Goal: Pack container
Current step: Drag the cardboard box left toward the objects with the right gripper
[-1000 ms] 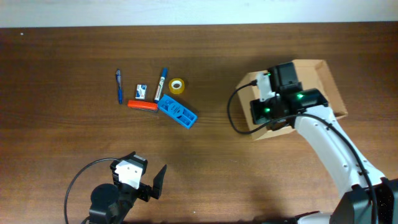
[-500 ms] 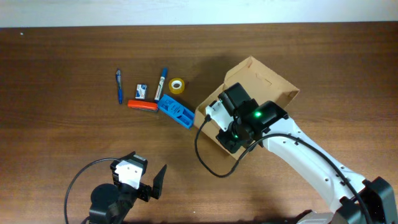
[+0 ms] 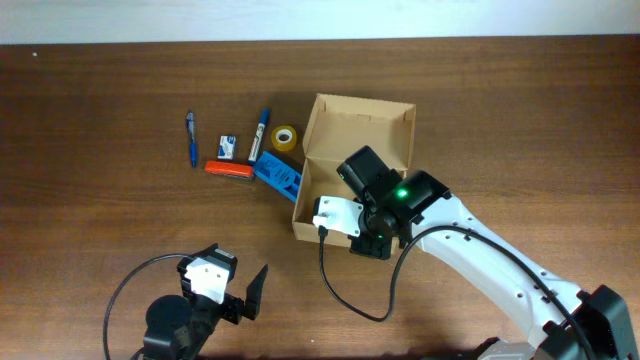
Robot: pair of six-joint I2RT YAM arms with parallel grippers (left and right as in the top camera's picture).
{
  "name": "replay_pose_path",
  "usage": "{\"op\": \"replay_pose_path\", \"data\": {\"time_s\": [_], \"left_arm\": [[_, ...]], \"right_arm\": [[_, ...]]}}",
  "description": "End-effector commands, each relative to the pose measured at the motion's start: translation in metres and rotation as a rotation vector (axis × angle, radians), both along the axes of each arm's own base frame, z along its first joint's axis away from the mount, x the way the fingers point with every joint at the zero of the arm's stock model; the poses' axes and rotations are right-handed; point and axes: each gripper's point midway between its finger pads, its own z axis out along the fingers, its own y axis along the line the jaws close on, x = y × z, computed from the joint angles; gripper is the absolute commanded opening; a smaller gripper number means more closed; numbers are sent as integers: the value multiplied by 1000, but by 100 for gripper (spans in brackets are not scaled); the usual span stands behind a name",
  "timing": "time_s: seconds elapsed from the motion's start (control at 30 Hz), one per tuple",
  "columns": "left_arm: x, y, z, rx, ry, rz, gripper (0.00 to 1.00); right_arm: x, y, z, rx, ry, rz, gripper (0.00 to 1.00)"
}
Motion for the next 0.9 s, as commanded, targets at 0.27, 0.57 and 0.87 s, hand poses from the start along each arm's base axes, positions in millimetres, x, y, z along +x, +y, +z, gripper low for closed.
{"op": "replay_pose_path", "data": {"time_s": [0.27, 0.57, 0.87], "left_arm": [[1, 1, 1, -8, -3, 10, 100], [1, 1, 1, -8, -3, 10, 100], [1, 1, 1, -8, -3, 10, 100]], "right_arm": [[27, -28, -13, -58, 5, -83, 4], [17, -8, -7, 99, 60, 71, 4], [9, 5, -25, 147, 137, 111, 4]]}}
